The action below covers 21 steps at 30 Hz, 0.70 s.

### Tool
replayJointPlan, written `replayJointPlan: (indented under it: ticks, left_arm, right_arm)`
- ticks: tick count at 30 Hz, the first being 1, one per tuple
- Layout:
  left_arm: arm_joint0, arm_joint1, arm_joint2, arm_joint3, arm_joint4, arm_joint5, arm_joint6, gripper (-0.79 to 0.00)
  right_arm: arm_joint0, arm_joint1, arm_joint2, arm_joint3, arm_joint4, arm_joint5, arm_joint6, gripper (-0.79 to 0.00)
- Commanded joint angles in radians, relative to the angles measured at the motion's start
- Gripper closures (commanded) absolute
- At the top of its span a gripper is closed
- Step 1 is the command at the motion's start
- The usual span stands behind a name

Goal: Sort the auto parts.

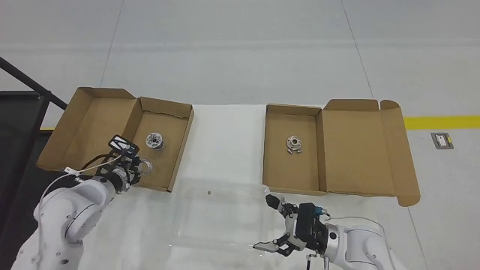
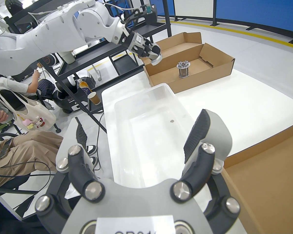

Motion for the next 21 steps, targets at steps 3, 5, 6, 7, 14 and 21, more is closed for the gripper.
replayJointPlan:
  ticks: [3,5,6,7,14,21]
  left_arm:
    - [-0.086,-0.018,0.121,0.112,0.054,0.063,0.025,0.000]
    - [-0.115,-0.027,0.168,0.149,0.075,0.095,0.035,0.000]
    - [-0.131,-0.031,0.189,0.166,0.093,0.108,0.031,0.000]
    - [-0.141,-0.034,0.203,0.176,0.100,0.116,0.029,0.000]
    - [-0.213,-0.056,0.290,0.272,0.127,0.144,0.014,0.000]
    - [-0.231,-0.065,0.308,0.302,0.133,0.150,0.018,-0.105]
  right_arm:
    - [0.000,0.000,0.000,0.000,0.000,0.000,0.000,-0.785]
    - [0.000,0.000,0.000,0.000,0.000,0.000,0.000,-0.785]
    - [0.000,0.000,0.000,0.000,0.000,0.000,0.000,-0.785]
    - [0.000,0.000,0.000,0.000,0.000,0.000,0.000,-0.785]
    - [0.000,0.000,0.000,0.000,0.000,0.000,0.000,-0.785]
    - [0.000,0.000,0.000,0.000,0.000,0.000,0.000,-0.785]
